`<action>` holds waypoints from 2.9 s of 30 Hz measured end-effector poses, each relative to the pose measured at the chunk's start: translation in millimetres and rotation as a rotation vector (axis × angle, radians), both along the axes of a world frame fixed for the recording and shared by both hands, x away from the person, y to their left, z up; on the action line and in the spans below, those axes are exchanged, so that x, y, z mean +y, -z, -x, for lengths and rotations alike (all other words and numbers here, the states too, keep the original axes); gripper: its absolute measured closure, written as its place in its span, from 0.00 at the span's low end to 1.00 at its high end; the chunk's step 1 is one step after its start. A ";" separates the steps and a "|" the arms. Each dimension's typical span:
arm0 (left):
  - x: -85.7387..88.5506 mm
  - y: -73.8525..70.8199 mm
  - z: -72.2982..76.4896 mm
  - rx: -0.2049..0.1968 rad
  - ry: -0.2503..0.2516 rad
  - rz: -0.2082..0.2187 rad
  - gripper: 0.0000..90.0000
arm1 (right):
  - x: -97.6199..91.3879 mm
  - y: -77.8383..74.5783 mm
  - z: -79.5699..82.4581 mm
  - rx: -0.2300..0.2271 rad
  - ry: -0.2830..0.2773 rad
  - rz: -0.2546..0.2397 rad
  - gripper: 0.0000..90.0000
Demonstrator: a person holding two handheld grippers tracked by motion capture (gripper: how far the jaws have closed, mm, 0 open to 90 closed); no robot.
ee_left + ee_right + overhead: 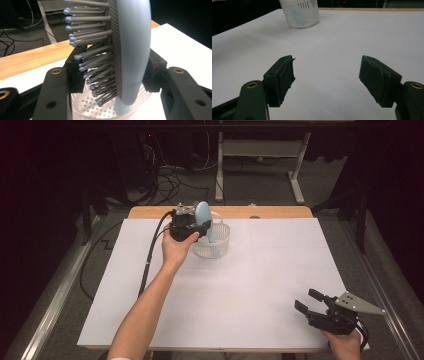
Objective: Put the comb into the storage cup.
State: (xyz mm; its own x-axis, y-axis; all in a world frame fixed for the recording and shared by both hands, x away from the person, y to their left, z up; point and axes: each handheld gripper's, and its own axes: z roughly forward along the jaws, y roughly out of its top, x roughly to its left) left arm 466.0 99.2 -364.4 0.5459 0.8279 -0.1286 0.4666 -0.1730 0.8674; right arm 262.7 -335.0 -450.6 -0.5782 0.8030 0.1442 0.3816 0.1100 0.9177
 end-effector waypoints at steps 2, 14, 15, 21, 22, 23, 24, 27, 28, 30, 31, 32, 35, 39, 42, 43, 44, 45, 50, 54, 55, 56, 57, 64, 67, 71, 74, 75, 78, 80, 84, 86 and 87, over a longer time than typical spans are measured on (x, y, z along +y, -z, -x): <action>1.3 -0.3 -0.1 0.004 -0.002 0.001 0.51 | 0.0 0.0 -0.1 0.001 0.000 0.000 0.32; 6.3 -1.0 -1.1 0.004 -0.037 -0.031 0.44 | 0.0 0.1 0.0 0.002 0.000 -0.001 0.32; 6.8 -0.9 -1.1 0.006 -0.038 -0.036 0.44 | 0.0 0.1 0.0 0.001 0.000 -0.001 0.32; 8.8 0.4 -1.7 0.004 -0.043 -0.070 0.41 | 0.2 0.0 0.0 0.001 0.000 0.001 0.32; 9.1 1.0 -2.0 0.002 -0.043 -0.080 0.40 | 0.2 0.0 0.1 0.001 0.000 0.001 0.32; 9.5 1.6 -2.2 0.002 -0.044 -0.087 0.39 | 0.2 0.0 0.1 0.001 0.000 0.001 0.32; 10.2 2.2 -2.5 0.004 -0.044 -0.090 0.39 | 0.2 0.0 0.0 0.001 0.000 0.000 0.32; 12.7 3.8 -3.3 0.003 -0.049 -0.084 0.38 | 0.3 0.1 -0.2 0.002 0.000 0.001 0.32; 13.7 4.1 -3.4 0.005 -0.051 -0.081 0.38 | 0.3 0.1 -0.2 0.002 0.000 0.001 0.32; 16.1 4.7 -3.7 0.010 -0.058 -0.078 0.37 | 0.3 0.1 -0.1 0.003 0.000 0.001 0.32; 17.3 5.2 -3.6 0.014 -0.064 -0.074 0.36 | 0.3 0.1 -0.1 0.003 0.000 0.000 0.32; 18.7 5.7 -3.7 0.017 -0.069 -0.070 0.36 | 0.3 0.2 -0.2 0.003 0.001 0.000 0.32; 23.4 7.2 -3.9 0.026 -0.078 -0.063 0.35 | 0.3 0.2 -0.1 0.003 0.000 0.000 0.32; 27.9 8.9 -3.8 0.035 -0.085 -0.057 0.34 | 0.4 0.2 -0.2 0.005 0.001 -0.001 0.32; 29.3 9.8 -3.7 0.037 -0.086 -0.062 0.33 | 0.4 0.3 -0.3 0.004 0.001 0.000 0.32; 29.5 9.9 -3.6 0.038 -0.085 -0.063 0.32 | 0.4 0.3 -0.2 0.005 0.001 -0.001 0.32; 29.8 10.2 -3.5 0.039 -0.084 -0.061 0.32 | 0.4 0.3 -0.2 0.005 0.001 -0.001 0.32; 30.2 10.3 -3.4 0.040 -0.083 -0.062 0.32 | 0.4 0.3 -0.1 0.005 0.001 -0.002 0.32; 32.8 11.7 -2.8 0.049 -0.084 -0.059 0.30 | 0.3 0.3 -0.1 0.004 0.000 -0.001 0.32; 35.7 12.8 -3.3 0.058 -0.092 -0.056 0.30 | 0.4 0.3 -0.2 0.005 0.000 -0.001 0.31; 36.2 12.9 -3.5 0.062 -0.090 -0.053 0.29 | 0.4 0.3 -0.3 0.005 0.000 -0.001 0.32; 36.6 13.2 -3.5 0.064 -0.090 -0.052 0.29 | 0.5 0.3 -0.3 0.005 0.001 -0.001 0.31; 36.6 13.5 -3.5 0.064 -0.091 -0.051 0.29 | 0.5 0.3 -0.2 0.005 0.001 0.000 0.31; 38.3 16.8 -1.9 0.076 -0.097 -0.052 0.26 | 0.5 0.3 -0.1 0.005 0.001 -0.001 0.31; 38.7 17.4 -0.8 0.076 -0.099 -0.047 0.26 | 0.6 0.3 -0.1 0.006 0.001 -0.001 0.31; 39.3 17.5 0.2 0.080 -0.098 -0.047 0.25 | 0.5 0.4 -0.2 0.005 0.001 0.000 0.31; 39.6 18.1 1.2 0.082 -0.094 -0.048 0.25 | 0.5 0.3 -0.1 0.005 0.001 -0.001 0.31; 39.8 18.1 1.5 0.083 -0.093 -0.048 0.25 | 0.5 0.3 -0.1 0.006 0.001 -0.001 0.31; 40.4 17.7 3.1 0.083 -0.091 -0.051 0.25 | 0.6 0.4 -0.2 0.005 0.000 0.000 0.31; 40.6 17.3 4.3 0.079 -0.090 -0.057 0.25 | 0.6 0.3 -0.1 0.005 0.001 0.000 0.31; 40.5 16.3 6.3 0.073 -0.090 -0.066 0.25 | 0.7 0.4 -0.2 0.005 0.000 0.003 0.31; 40.8 16.5 6.9 0.073 -0.089 -0.067 0.25 | 0.8 0.3 -0.1 0.004 0.001 0.003 0.32; 40.8 16.7 7.2 0.074 -0.088 -0.067 0.25 | 0.8 0.3 0.0 0.005 0.002 0.002 0.32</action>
